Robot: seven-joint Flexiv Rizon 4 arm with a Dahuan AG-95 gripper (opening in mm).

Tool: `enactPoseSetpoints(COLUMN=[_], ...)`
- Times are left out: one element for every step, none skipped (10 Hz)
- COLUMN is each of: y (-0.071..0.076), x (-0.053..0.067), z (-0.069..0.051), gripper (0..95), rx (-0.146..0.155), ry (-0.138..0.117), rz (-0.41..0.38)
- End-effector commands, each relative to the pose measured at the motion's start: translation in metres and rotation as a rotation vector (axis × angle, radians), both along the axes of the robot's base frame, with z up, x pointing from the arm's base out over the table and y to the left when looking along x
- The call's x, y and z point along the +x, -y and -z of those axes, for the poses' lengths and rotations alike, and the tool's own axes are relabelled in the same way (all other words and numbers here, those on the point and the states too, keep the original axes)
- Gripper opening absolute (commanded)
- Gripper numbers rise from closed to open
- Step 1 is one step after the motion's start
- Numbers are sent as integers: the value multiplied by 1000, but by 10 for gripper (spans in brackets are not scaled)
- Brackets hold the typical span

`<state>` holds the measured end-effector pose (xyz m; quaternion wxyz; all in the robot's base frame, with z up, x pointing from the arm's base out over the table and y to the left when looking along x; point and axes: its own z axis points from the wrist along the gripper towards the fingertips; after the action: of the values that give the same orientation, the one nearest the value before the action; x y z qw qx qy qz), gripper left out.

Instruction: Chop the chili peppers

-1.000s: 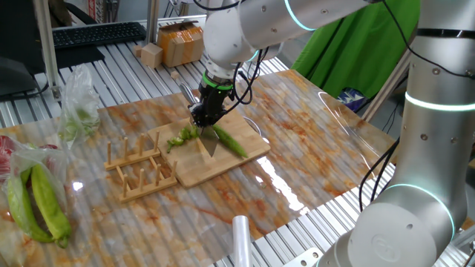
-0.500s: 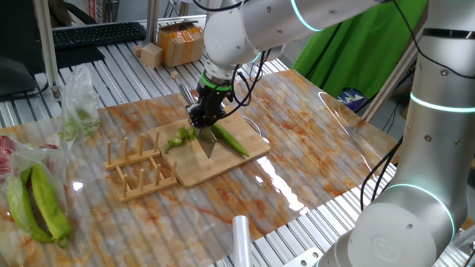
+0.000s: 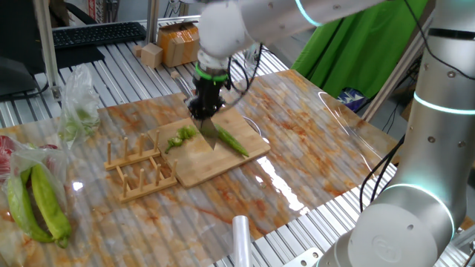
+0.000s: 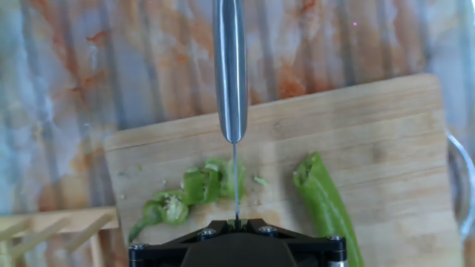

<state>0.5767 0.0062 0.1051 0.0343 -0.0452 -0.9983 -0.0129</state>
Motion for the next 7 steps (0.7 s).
enactPoseSetpoints(y=[3,5,6,7,10,11,12], x=[8,11,12,12,14,16,13], z=[-12,-24,-29,-34,-40,-42,-46], gripper=[0,0,0,0,0,0,0], rx=[8,20,22,20,19,18,16], ry=[11,3,-3,-10,-31,-57,-49], rz=[14,26,29,44,60,89,75])
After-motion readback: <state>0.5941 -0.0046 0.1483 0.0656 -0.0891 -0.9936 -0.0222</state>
